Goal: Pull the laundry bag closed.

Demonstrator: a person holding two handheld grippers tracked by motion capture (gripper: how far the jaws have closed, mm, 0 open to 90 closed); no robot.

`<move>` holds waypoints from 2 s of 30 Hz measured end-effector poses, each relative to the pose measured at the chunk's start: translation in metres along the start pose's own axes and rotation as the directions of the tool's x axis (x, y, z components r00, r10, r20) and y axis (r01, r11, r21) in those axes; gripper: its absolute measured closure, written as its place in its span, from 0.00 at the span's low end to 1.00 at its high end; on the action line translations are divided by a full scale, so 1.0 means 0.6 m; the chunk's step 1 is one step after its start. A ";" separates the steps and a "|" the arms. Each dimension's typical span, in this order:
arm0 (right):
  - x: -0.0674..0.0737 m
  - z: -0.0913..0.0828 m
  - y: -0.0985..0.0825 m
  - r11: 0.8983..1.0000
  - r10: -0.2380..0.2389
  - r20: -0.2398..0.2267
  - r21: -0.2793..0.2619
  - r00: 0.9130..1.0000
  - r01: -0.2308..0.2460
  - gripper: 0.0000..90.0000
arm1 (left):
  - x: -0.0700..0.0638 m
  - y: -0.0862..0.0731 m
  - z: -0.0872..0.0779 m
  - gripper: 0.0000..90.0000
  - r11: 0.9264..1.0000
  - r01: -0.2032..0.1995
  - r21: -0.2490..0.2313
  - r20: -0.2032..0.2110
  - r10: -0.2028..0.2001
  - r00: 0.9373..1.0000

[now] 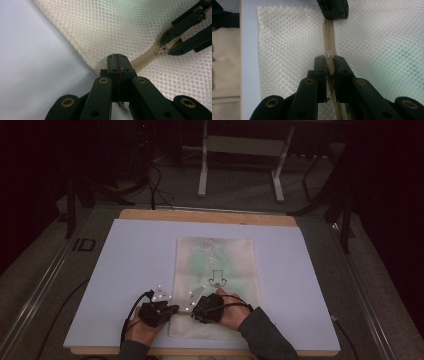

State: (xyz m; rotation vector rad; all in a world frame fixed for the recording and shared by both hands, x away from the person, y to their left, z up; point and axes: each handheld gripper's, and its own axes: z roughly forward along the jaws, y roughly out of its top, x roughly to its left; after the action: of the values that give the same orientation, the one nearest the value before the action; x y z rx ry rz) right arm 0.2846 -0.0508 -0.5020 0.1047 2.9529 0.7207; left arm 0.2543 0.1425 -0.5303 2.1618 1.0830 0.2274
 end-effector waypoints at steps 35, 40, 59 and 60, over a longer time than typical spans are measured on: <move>-0.006 -0.036 -0.031 1.000 0.006 0.009 0.029 1.000 -0.006 0.92 | 0.001 0.000 0.000 0.99 1.000 0.013 0.000 0.004 -0.013 1.000; -0.006 -0.041 -0.037 0.999 0.008 0.011 0.031 1.000 -0.008 0.92 | 0.001 0.000 0.000 0.99 1.000 0.014 -0.001 0.004 -0.014 1.000; -0.007 -0.055 -0.063 0.999 0.033 0.019 0.030 0.999 -0.033 0.92 | 0.000 0.000 0.000 0.99 1.000 0.011 0.001 0.002 -0.011 1.000; -0.007 -0.056 -0.065 0.999 0.034 0.020 0.031 0.999 -0.035 0.92 | 0.000 0.000 0.000 0.99 1.000 0.012 0.001 0.002 -0.012 1.000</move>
State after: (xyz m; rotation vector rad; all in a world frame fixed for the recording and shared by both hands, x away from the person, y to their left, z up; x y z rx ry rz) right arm 0.2832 -0.1011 -0.4898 0.1648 2.9515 0.6746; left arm 0.2546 0.1425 -0.5303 2.1552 1.0946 0.2190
